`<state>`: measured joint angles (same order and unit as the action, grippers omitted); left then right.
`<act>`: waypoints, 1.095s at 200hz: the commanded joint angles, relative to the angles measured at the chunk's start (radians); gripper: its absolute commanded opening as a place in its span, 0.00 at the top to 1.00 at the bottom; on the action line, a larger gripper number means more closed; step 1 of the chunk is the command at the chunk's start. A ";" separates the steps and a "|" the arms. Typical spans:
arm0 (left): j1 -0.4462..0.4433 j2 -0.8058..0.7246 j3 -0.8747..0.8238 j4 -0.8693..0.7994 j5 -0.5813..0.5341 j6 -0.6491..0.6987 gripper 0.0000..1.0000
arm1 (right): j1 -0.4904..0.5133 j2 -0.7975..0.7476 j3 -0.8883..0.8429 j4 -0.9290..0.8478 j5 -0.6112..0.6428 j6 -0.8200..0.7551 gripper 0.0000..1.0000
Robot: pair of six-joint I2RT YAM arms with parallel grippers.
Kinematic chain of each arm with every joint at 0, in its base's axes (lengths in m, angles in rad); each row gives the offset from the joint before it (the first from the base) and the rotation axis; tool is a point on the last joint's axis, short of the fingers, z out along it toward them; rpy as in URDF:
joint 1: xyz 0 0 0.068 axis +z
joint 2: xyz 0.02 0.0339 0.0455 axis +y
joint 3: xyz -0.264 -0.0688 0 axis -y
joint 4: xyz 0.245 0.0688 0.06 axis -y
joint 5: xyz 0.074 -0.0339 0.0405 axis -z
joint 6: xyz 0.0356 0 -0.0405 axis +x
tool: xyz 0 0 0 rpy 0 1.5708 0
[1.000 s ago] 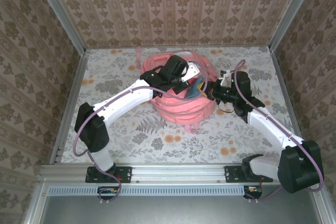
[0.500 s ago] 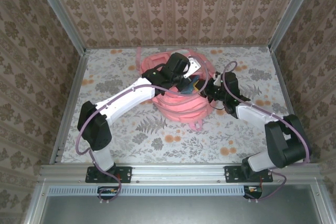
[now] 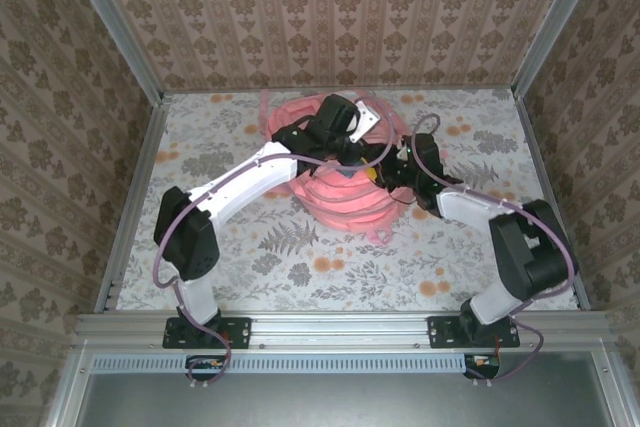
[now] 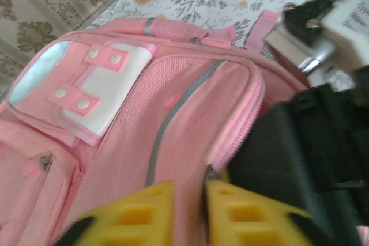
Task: Pack the student bag
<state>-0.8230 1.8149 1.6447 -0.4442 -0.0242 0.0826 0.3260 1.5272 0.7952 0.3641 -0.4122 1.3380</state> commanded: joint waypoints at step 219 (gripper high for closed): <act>0.568 -0.054 -0.420 0.332 0.439 -0.848 0.37 | 0.243 -0.144 0.193 -0.772 0.296 -0.365 0.41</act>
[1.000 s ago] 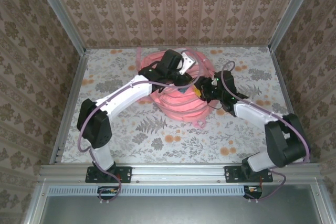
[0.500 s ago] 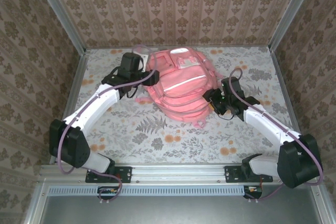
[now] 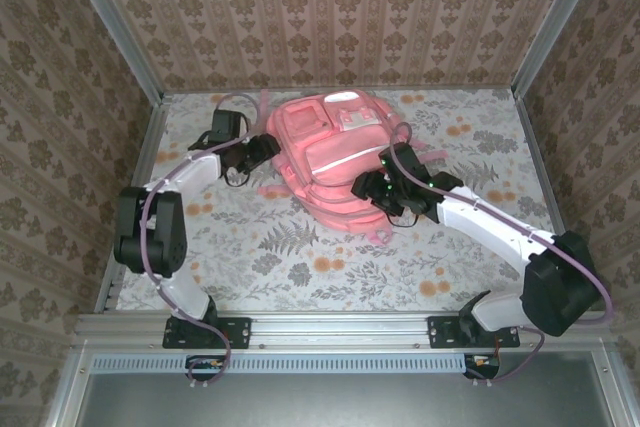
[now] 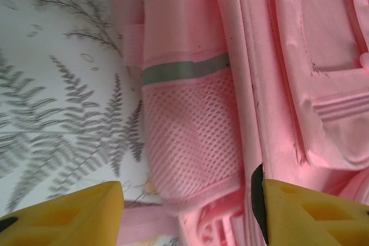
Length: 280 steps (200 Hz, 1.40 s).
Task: Pack the student bag
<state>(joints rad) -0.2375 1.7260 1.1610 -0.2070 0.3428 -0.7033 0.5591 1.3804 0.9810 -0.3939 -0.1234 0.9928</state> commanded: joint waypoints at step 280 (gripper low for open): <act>-0.212 -0.122 -0.142 0.230 0.047 -0.247 1.00 | 0.380 0.162 0.297 -0.308 0.437 -0.003 0.53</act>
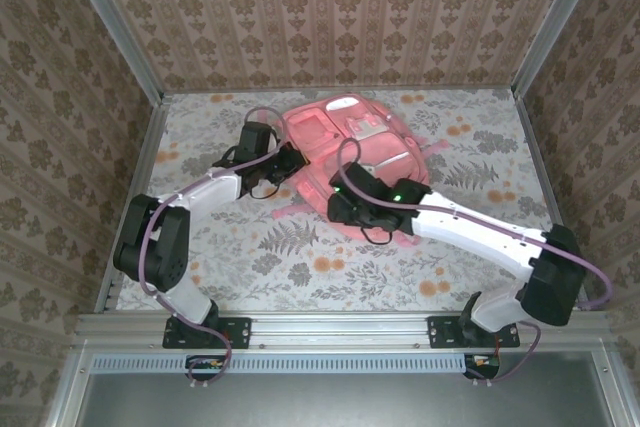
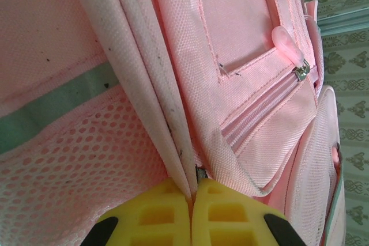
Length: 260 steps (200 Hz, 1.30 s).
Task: Pack the student bag
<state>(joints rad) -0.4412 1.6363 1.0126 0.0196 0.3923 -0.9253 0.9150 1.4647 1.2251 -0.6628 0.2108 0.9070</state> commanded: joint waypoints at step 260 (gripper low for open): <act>0.028 -0.034 0.018 -0.076 -0.093 0.024 1.00 | -0.040 0.224 0.090 -0.144 0.223 0.052 0.95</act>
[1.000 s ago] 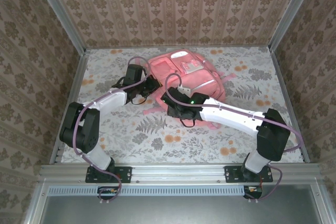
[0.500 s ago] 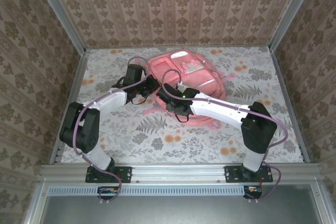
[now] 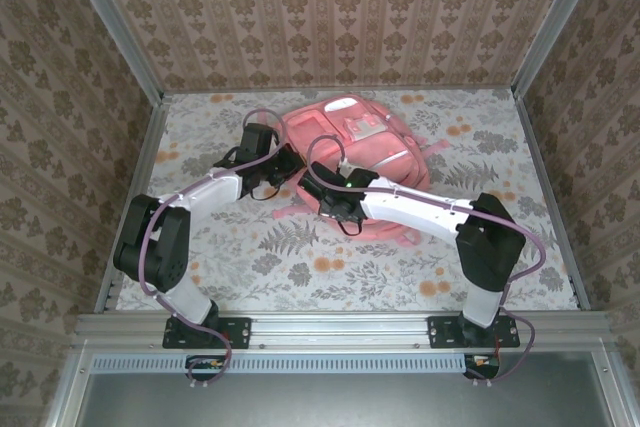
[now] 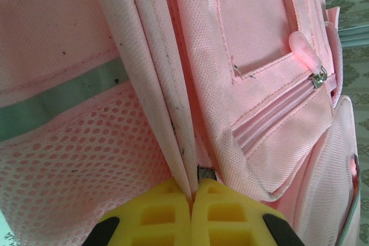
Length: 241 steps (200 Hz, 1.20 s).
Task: Pack the student bag
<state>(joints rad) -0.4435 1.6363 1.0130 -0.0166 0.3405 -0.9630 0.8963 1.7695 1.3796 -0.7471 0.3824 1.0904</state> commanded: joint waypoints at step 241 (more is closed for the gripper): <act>0.219 -0.214 -0.075 -0.049 0.154 0.150 0.39 | -0.063 0.046 0.058 0.289 -0.597 -0.561 1.00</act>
<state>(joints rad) -0.1963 1.3869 0.9413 -0.1650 0.3790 -0.7929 0.8253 1.8069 1.4071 -0.4934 -0.1390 0.5270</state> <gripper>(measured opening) 0.612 0.052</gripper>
